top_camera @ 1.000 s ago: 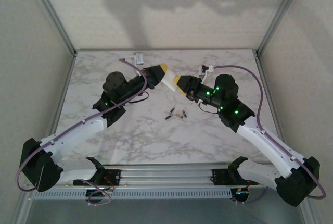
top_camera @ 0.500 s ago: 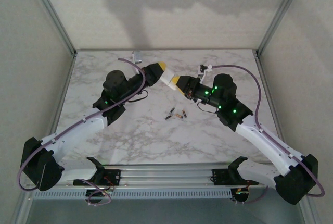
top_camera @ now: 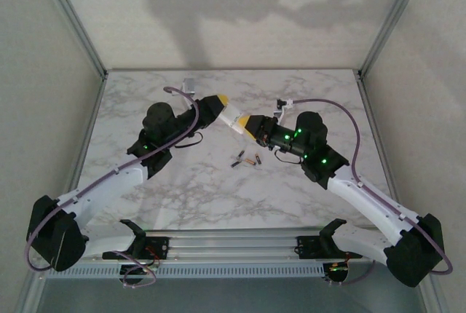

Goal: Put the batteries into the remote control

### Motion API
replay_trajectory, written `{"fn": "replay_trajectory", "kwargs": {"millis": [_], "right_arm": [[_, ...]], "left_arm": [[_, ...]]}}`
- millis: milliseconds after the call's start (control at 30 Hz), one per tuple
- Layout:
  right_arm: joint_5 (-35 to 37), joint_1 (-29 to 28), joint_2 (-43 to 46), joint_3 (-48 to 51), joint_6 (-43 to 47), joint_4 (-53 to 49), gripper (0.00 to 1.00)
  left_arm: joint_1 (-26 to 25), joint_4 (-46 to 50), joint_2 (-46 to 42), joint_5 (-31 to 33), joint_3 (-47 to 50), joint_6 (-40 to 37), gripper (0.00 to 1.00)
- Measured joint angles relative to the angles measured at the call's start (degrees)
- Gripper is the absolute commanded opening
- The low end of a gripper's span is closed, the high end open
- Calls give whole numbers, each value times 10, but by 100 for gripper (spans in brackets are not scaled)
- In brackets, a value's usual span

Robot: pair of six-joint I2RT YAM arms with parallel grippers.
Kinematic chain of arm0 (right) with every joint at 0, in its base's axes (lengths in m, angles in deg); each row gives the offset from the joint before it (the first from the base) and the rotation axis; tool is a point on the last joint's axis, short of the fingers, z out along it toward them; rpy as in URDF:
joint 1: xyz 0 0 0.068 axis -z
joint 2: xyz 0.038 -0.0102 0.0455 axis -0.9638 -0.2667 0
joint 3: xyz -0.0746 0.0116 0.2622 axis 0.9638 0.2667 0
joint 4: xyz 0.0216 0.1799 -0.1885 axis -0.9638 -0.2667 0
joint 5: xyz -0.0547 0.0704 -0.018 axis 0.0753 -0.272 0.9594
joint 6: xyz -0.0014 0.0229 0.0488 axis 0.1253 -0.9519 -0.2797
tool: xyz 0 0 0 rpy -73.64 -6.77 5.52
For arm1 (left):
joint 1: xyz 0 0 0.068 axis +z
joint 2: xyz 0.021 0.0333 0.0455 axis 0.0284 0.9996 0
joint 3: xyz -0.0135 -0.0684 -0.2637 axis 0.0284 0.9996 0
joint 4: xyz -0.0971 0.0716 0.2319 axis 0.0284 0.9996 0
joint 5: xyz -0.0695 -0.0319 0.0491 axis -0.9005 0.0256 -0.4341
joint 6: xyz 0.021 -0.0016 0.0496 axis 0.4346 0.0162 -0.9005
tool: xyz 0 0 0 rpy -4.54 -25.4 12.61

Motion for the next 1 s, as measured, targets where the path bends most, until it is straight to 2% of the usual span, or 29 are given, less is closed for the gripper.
{"fn": "replay_trajectory", "kwargs": {"millis": [133, 300, 367, 400, 500, 533, 633, 867, 1000], "right_arm": [[-5, 0, 7, 0, 5, 0, 33], [5, 13, 19, 11, 19, -16, 21], [5, 13, 19, 12, 23, -17, 22], [5, 14, 19, 12, 24, -17, 27], [5, 14, 19, 12, 31, -17, 53], [4, 14, 19, 12, 31, -17, 55], [5, 14, 18, 12, 37, -16, 55], [-9, 14, -21, 3, 26, 11, 44], [-15, 14, -42, -7, 15, 33, 42]], "left_arm": [[4, -4, -7, -4, 4, 10, 0], [53, -31, -7, 25, 10, 18, 0], [56, -42, -6, 27, 12, 24, 0], [56, -47, -5, 27, 13, 26, 0], [55, -57, -2, 27, 18, 32, 0], [55, -58, -2, 27, 20, 34, 0], [55, -65, -2, 27, 27, 43, 0], [50, -101, 17, 15, 35, 71, 0], [43, -120, 31, 5, 36, 84, 0]]}}
